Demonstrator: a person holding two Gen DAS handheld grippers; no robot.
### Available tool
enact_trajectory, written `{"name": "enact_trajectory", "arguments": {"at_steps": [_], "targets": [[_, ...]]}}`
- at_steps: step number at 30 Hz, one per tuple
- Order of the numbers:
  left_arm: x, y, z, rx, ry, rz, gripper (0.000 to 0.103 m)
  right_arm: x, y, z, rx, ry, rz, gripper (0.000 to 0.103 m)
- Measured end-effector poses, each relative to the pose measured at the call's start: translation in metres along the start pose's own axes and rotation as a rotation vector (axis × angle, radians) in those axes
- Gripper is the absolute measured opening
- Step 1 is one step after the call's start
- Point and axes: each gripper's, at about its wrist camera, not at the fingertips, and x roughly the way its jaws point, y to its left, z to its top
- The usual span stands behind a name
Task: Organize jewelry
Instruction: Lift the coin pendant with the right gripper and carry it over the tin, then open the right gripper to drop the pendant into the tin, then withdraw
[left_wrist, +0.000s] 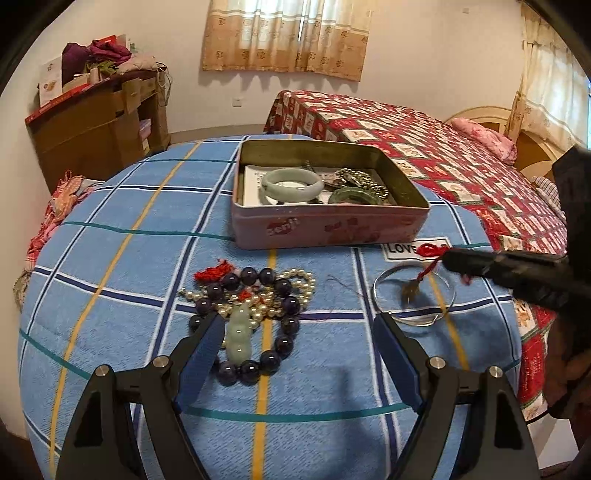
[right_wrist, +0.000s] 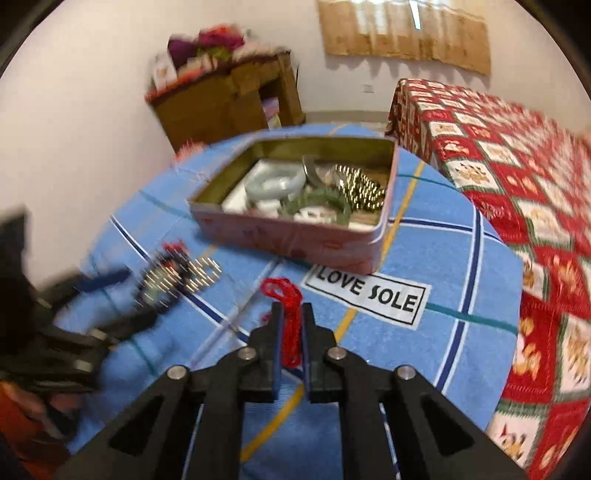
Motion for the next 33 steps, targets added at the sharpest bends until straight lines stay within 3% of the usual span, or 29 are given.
{"name": "enact_trajectory", "arguments": {"at_steps": [4,10,15,18,25,33], "targets": [[0.0,-0.009,0.001,0.018,0.003,-0.017,0.083,-0.007,-0.008,0.004,0.106,-0.015,0.098,0.009],[-0.003,-0.02,-0.001,0.061,-0.005,-0.029,0.083,-0.023,-0.015,0.005,0.146,-0.063,0.107,0.009],[-0.001,-0.03,0.008,0.075,-0.008,-0.05,0.083,-0.036,-0.011,0.021,0.107,-0.114,0.099,0.009],[-0.009,-0.032,0.015,0.076,-0.05,-0.047,0.083,-0.041,-0.007,0.033,0.079,-0.141,0.094,0.009],[-0.014,0.006,0.015,-0.005,-0.066,0.019,0.083,-0.03,-0.009,0.078,0.014,-0.203,0.062,0.009],[-0.012,0.029,0.019,-0.036,-0.094,0.061,0.083,0.009,-0.036,0.102,0.084,-0.179,0.042,0.009]]}}
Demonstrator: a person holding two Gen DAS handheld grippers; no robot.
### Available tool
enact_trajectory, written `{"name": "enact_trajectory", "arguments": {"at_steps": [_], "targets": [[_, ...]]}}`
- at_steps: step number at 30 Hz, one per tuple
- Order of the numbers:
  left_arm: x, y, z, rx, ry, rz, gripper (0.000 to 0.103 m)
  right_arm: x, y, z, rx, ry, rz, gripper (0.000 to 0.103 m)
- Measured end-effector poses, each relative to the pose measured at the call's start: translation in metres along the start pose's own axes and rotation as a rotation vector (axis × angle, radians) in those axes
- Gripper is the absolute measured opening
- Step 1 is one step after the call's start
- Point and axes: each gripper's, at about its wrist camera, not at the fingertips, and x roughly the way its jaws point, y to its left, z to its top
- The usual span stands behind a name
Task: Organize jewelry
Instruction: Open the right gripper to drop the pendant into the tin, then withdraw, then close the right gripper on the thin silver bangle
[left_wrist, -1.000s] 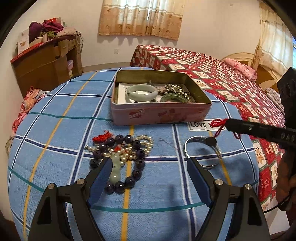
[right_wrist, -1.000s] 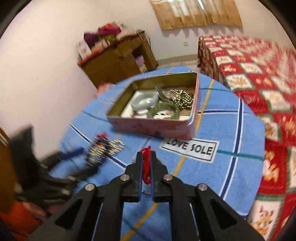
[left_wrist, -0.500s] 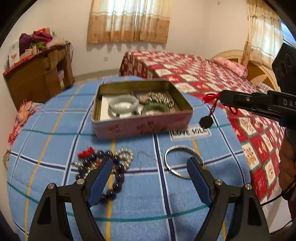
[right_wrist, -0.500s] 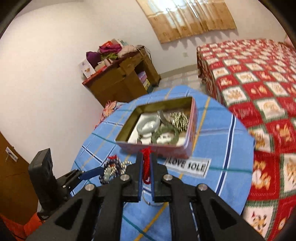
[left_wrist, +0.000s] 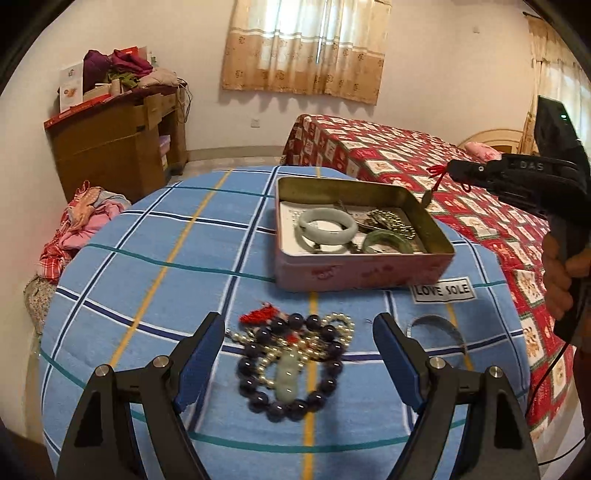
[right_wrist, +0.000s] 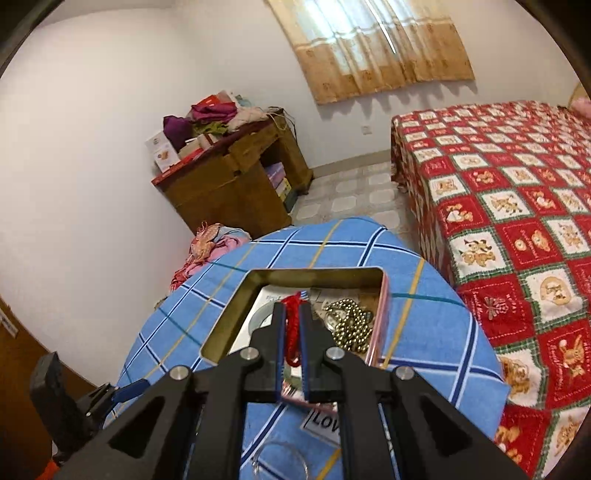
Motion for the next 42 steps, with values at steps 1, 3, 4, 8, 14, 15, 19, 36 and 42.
{"name": "enact_trajectory", "arguments": {"at_steps": [1,3,4,8,14,15,19,36,42], "targets": [[0.003,0.001,0.0,0.0,0.003,0.004,0.083,0.006,-0.001,0.001,-0.002,0.009,-0.002,0.009],[0.008,0.004,-0.001,-0.005,0.014,0.004,0.083,0.02,0.0,0.003,-0.022,0.032,-0.026,0.009],[0.01,0.006,-0.001,-0.008,0.018,0.001,0.083,0.029,-0.001,0.003,-0.031,0.048,-0.034,0.009],[0.013,0.011,-0.004,-0.002,0.024,-0.001,0.083,0.054,-0.008,0.004,-0.038,0.084,-0.067,0.009],[0.02,0.018,-0.006,-0.007,0.043,0.007,0.083,0.073,-0.02,-0.002,-0.027,0.142,-0.12,0.038],[0.021,0.019,-0.006,-0.012,0.044,0.005,0.083,0.07,-0.021,-0.002,-0.017,0.128,-0.102,0.044],[0.018,0.021,-0.004,-0.005,0.032,0.015,0.083,0.041,-0.017,-0.002,-0.019,0.056,-0.126,0.052],[0.002,0.023,-0.027,-0.003,0.096,-0.031,0.083,-0.013,0.043,-0.117,-0.166,0.165,-0.153,0.072],[0.014,0.009,-0.024,-0.003,0.138,-0.05,0.083,0.009,0.054,-0.128,-0.251,0.233,-0.199,0.081]]}}
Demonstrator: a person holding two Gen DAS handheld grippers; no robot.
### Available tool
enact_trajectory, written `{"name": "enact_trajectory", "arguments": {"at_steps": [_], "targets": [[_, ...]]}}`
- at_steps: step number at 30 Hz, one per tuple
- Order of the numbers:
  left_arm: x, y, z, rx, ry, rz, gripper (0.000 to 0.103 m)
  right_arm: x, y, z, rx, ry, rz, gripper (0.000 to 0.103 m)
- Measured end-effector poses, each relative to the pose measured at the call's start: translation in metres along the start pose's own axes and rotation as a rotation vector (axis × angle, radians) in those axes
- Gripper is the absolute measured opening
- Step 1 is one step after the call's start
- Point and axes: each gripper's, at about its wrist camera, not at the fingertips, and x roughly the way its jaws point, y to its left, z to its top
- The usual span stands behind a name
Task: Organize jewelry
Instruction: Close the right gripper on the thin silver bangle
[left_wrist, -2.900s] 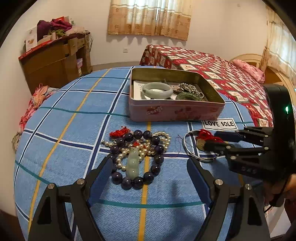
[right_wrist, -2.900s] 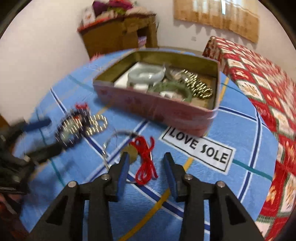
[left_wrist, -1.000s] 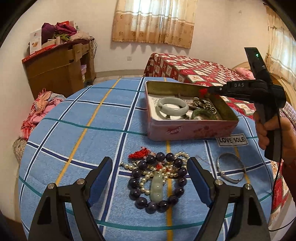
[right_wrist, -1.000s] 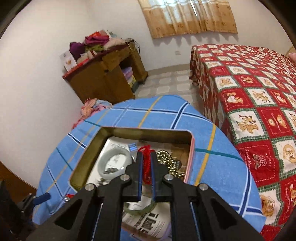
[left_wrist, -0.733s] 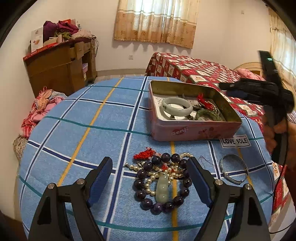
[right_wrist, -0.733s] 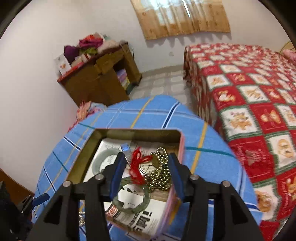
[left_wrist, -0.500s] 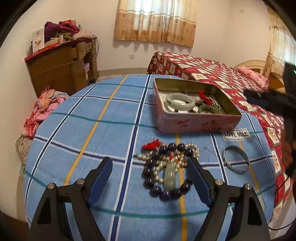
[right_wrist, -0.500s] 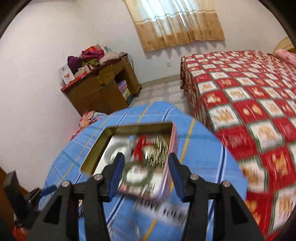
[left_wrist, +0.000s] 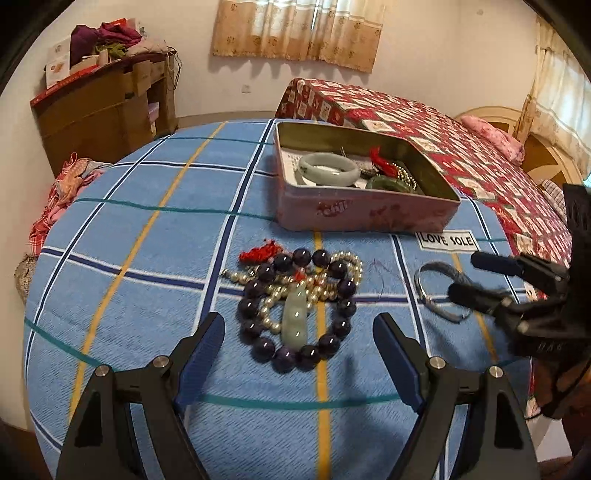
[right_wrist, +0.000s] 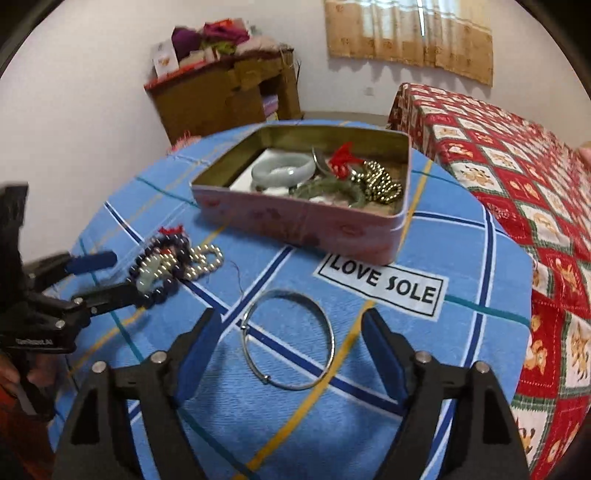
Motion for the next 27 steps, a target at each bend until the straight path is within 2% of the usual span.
{"name": "enact_trajectory", "arguments": {"at_steps": [3,7,8,9,10,14,17,20,23,27], "targets": [[0.004,0.0,0.002,-0.022,0.012,-0.013,0.083,0.012,0.004,-0.002,-0.035,0.053,-0.027,0.081],[0.005,0.001,0.0,-0.02,0.019,-0.007,0.083,0.017,0.008,-0.008,-0.083,0.074,-0.061,0.08],[0.004,0.001,-0.001,-0.019,0.02,-0.006,0.083,0.017,0.009,-0.009,-0.088,0.076,-0.069,0.077],[0.005,0.002,-0.001,-0.021,0.024,-0.004,0.083,0.015,0.009,-0.009,-0.09,0.068,-0.066,0.068],[0.007,0.003,-0.001,-0.025,0.03,-0.005,0.083,0.014,0.008,-0.009,-0.087,0.065,-0.069,0.064],[0.014,0.004,0.002,-0.047,0.054,-0.029,0.083,0.013,0.005,-0.009,-0.052,0.067,-0.065,0.064],[0.023,0.006,0.006,-0.062,0.067,-0.03,0.083,0.007,0.0,-0.01,0.011,0.043,-0.029,0.064],[0.028,0.008,0.011,-0.081,0.052,-0.029,0.083,0.003,-0.008,-0.01,0.067,0.026,0.003,0.064],[0.029,0.008,0.013,-0.092,0.049,0.009,0.082,0.001,-0.013,-0.008,0.105,0.021,0.014,0.064],[0.008,0.004,0.005,-0.061,0.007,0.005,0.082,-0.008,-0.016,-0.008,0.126,-0.004,0.031,0.064]]}}
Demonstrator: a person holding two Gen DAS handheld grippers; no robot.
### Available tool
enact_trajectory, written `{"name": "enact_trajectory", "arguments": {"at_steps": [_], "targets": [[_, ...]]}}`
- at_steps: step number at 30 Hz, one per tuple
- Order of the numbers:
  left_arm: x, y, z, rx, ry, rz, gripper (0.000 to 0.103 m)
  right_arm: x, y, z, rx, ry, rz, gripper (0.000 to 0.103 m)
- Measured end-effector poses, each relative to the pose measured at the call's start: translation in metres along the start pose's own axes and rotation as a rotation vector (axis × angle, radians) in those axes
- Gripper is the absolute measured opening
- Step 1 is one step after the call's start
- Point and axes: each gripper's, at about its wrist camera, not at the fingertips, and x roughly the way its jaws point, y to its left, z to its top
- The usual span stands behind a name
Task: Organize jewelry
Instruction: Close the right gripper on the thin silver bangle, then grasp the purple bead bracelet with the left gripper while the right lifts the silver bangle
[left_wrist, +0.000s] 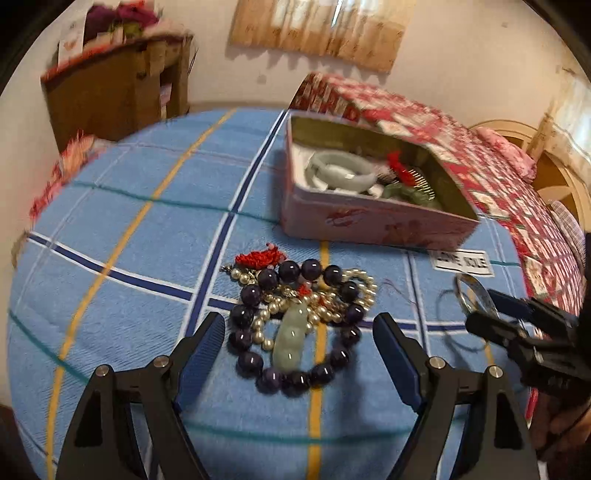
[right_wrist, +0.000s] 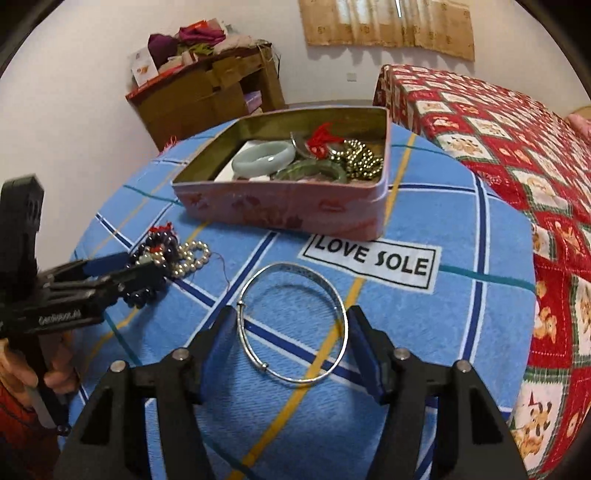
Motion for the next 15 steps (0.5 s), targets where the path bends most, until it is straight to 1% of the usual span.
{"name": "enact_trajectory", "arguments": {"at_steps": [1,3,4,6,7,8,9,10,12,13,15], "targets": [[-0.01,-0.004,-0.005,0.04,-0.017,0.011,0.082,-0.002,0.001,0.0,-0.002,-0.005,0.001,0.064],[-0.019,-0.005,-0.01,0.073,-0.032,0.054,0.082,-0.004,0.001,-0.001,-0.002,-0.012,0.008,0.064],[-0.024,-0.005,-0.014,0.079,-0.04,0.082,0.082,-0.004,0.001,-0.001,-0.001,-0.013,0.012,0.064],[-0.026,-0.002,-0.015,0.08,-0.041,0.09,0.082,-0.004,0.001,0.0,0.007,-0.015,0.016,0.064],[-0.028,-0.001,-0.015,0.078,-0.047,0.09,0.079,-0.004,0.001,0.0,0.012,-0.014,0.019,0.064],[-0.03,-0.003,-0.015,0.084,-0.056,0.086,0.067,-0.004,0.001,0.0,0.015,-0.014,0.023,0.064],[-0.032,-0.007,-0.015,0.108,-0.062,0.06,0.059,-0.004,0.001,0.0,0.02,-0.014,0.03,0.064],[-0.032,-0.013,-0.014,0.135,-0.058,0.025,0.058,-0.005,0.001,0.0,0.022,-0.014,0.032,0.064],[-0.029,-0.027,-0.011,0.19,-0.053,-0.014,0.058,-0.006,0.001,-0.001,0.022,-0.016,0.03,0.064],[-0.025,-0.036,-0.012,0.24,-0.054,-0.041,0.058,-0.007,0.001,-0.001,0.023,-0.018,0.028,0.064],[-0.014,-0.048,-0.01,0.29,-0.039,-0.062,0.058,-0.009,-0.001,-0.001,0.028,-0.021,0.027,0.064]]}}
